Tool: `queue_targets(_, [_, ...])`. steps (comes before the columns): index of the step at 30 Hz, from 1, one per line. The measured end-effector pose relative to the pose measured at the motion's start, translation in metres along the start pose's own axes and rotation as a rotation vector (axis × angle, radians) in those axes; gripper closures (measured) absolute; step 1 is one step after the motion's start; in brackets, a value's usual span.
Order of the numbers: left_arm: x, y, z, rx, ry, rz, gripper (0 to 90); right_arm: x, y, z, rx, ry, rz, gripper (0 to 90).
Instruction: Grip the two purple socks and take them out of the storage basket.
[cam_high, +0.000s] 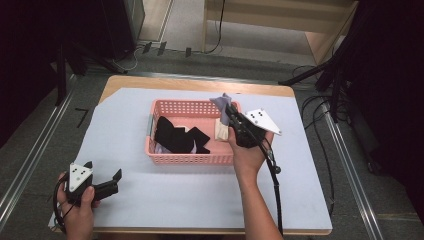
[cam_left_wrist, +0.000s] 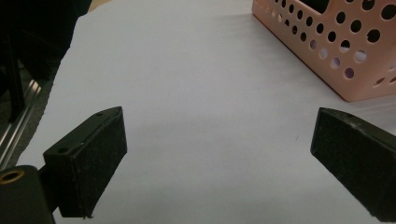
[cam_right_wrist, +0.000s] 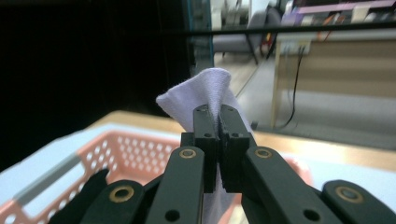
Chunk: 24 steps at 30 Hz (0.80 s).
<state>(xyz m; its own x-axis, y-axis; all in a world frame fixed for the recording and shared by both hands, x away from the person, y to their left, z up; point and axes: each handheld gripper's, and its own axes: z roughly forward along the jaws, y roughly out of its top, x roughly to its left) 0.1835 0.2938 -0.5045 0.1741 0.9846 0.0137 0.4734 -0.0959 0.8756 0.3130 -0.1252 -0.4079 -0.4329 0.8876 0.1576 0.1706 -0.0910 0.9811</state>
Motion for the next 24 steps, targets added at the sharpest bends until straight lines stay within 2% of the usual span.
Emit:
queue_targets(1, [0.000, 0.000, 0.000, 0.000, 0.000, 0.000, 4.4, 0.000, 0.000, 0.000, 0.000, 0.000, 0.000, 88.0])
queue_targets(2, [0.000, 0.000, 0.000, 0.000, 0.000, -0.001, 4.4, -0.005, 0.002, -0.005, -0.041, -0.009, -0.006, 88.0])
queue_targets(3, [0.000, 0.000, 0.000, -0.002, 0.001, -0.003, 4.4, -0.005, 0.002, -0.005, -0.041, -0.009, -0.006, 88.0])
queue_targets(4, [0.000, 0.000, 0.000, -0.002, 0.001, -0.003, 4.4, -0.010, 0.003, -0.010, -0.064, -0.039, -0.014, 87.9])
queue_targets(5, [0.000, 0.000, 0.000, -0.002, 0.001, -0.003, 4.4, -0.010, 0.003, -0.010, -0.064, -0.039, -0.014, 87.9])
queue_targets(6, [0.000, 0.000, 0.000, 0.001, 0.003, -0.001, 4.4, -0.016, 0.002, -0.014, -0.081, -0.073, -0.017, 87.9])
queue_targets(8, [0.000, 0.000, 0.000, 0.000, 0.002, -0.004, 4.4, -0.024, 0.001, -0.018, -0.084, -0.111, -0.002, 87.9])
queue_targets(9, [0.000, 0.000, 0.000, 0.003, 0.002, 0.000, 4.4, -0.024, 0.001, -0.018, -0.084, -0.111, -0.002, 87.9])
queue_targets(11, [0.000, 0.000, 0.000, 0.003, 0.002, -0.002, 4.4, -0.037, -0.004, -0.024, -0.075, -0.161, 0.027, 87.8])
queue_targets(12, [0.000, 0.000, 0.000, 0.003, 0.002, -0.002, 4.4, -0.037, -0.004, -0.024, -0.075, -0.161, 0.027, 87.8])
queue_targets(17, [0.000, 0.000, 0.000, 0.004, 0.003, -0.002, 4.4, -0.061, -0.019, -0.033, -0.037, -0.257, 0.054, 87.8])
queue_targets(18, [0.000, 0.000, 0.000, 0.004, 0.003, -0.002, 4.4, -0.061, -0.019, -0.033, -0.037, -0.257, 0.054, 87.8])
queue_targets(20, [0.000, 0.000, 0.000, 0.003, 0.003, -0.004, 4.4, -0.071, -0.030, -0.038, 0.002, -0.294, 0.076, 87.5])
queue_targets(22, [0.000, 0.000, 0.000, 0.003, 0.003, -0.004, 4.4, -0.074, -0.033, -0.039, 0.014, -0.303, 0.084, 87.4])
queue_targets(24, [0.000, 0.000, 0.000, 0.005, 0.003, -0.002, 4.4, -0.081, -0.043, -0.041, 0.065, -0.341, 0.119, 80.2])
